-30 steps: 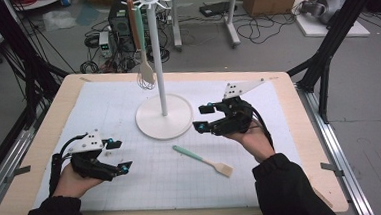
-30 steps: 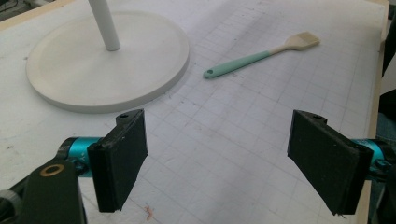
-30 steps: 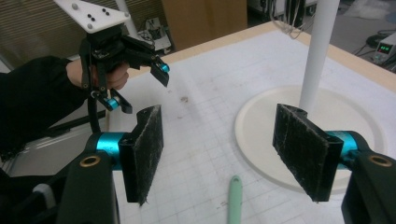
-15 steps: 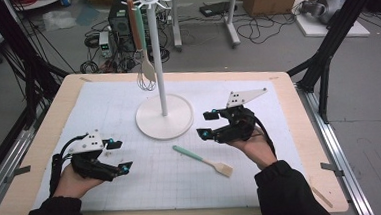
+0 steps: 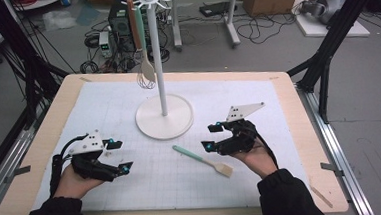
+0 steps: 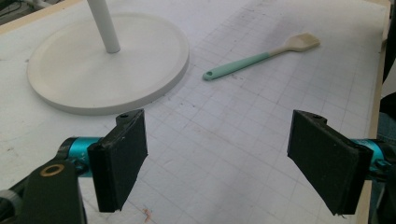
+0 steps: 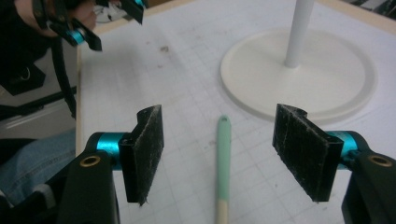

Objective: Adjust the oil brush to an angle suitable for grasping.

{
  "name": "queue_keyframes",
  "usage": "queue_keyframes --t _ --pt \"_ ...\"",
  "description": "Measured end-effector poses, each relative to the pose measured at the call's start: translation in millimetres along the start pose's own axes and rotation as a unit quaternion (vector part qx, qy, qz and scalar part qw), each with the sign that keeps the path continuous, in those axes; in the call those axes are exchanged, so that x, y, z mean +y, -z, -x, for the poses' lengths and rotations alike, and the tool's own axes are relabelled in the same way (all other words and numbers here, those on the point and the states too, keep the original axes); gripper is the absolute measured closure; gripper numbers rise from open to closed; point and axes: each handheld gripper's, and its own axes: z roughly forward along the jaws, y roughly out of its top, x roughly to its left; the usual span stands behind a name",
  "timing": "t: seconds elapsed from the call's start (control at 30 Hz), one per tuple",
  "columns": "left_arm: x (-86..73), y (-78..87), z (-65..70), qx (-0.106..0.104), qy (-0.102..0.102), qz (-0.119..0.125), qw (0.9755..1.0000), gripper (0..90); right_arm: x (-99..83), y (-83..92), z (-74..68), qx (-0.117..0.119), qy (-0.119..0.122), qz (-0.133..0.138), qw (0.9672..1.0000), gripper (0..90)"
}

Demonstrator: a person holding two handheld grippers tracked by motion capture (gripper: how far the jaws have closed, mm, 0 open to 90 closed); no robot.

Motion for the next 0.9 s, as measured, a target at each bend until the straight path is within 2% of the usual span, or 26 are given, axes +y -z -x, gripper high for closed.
queue_keyframes --t 0.33,0.9 --pt "-0.4 -0.3 1.2 0.0 0.002 0.002 1.0 20.5 -19.3 -8.7 -3.7 -0.025 0.014 -0.035 0.999 39.7" --pt "-1.0 -1.9 1.4 0.002 0.002 0.002 1.0 20.4 -48.6 -27.2 -4.1 -0.037 0.014 -0.08 0.9961 51.3"
